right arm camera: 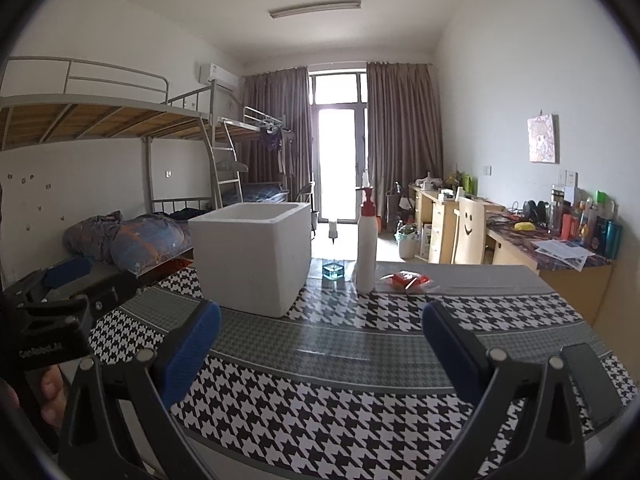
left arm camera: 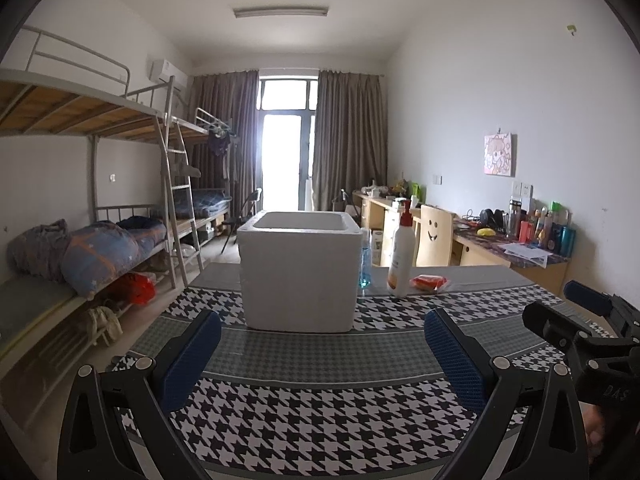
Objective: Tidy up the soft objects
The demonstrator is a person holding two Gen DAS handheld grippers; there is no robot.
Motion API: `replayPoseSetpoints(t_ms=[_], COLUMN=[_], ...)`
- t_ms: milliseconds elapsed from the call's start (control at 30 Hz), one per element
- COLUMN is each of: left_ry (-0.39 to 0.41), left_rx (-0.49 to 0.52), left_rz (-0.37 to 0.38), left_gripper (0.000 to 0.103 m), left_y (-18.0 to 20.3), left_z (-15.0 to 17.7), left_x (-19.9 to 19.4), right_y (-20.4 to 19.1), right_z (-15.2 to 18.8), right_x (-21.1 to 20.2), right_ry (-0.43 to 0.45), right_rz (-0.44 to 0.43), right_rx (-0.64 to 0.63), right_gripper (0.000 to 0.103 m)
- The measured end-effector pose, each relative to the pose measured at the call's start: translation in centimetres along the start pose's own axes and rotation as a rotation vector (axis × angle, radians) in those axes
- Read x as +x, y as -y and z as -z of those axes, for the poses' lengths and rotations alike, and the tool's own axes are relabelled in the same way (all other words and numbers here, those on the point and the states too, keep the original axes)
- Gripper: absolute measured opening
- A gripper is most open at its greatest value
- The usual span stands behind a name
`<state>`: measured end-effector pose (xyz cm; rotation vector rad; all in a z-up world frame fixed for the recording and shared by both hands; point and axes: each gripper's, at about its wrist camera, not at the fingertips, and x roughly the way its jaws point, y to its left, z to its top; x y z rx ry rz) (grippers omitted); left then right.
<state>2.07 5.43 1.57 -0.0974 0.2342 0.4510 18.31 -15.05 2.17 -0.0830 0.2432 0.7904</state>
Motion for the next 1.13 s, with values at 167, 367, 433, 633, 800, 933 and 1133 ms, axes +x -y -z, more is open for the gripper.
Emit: replayPoseSetpoints(t_ms=[167,367,433,633,800,933,1133], left_ry=[-0.001,0.018,0.027,0.034,0.028,0.033,0.029], left_rx=[-0.002,0.014,0.016,0.029,0.035,0.041,0.045], left_rz=[0.009,0.006,0.005,0.011,0.019,0.022,0.027], left_gripper=[0.102,0.102,0.102,0.102,0.102,0.102,0.102], left_y=[-0.1,0.2,0.2,0.5,0.7,0.9,0.8], left_z=[0.5,0.7,0.7,1.0,1.2,1.2,1.5], left_x=[-0.4,-1.4,-1.7,-2.2,-2.6,-2.9,-3.2], right_y=[-0.4,-0.7,-0.7,-0.4,-0.6,-0.4,-0.5], right_z=[0.7,1.2,1.3,1.7,1.8,1.8,1.9], right_x=[-0.3,-0.6,-0.9,-1.4,-2.3,-2.8,-2.9], right_ry=[0.012,0.019,0.025,0.018,0.029,0.036,0.032], right_rz=[0.004,0.029,0.043,0.045,0.047,0.050,0.056], right_rx=[-0.007,-0.016,-0.019,-0.001,-0.003,0.005,0.004], right_gripper=[0.102,0.102,0.102,0.102,0.102,0.102,0.102])
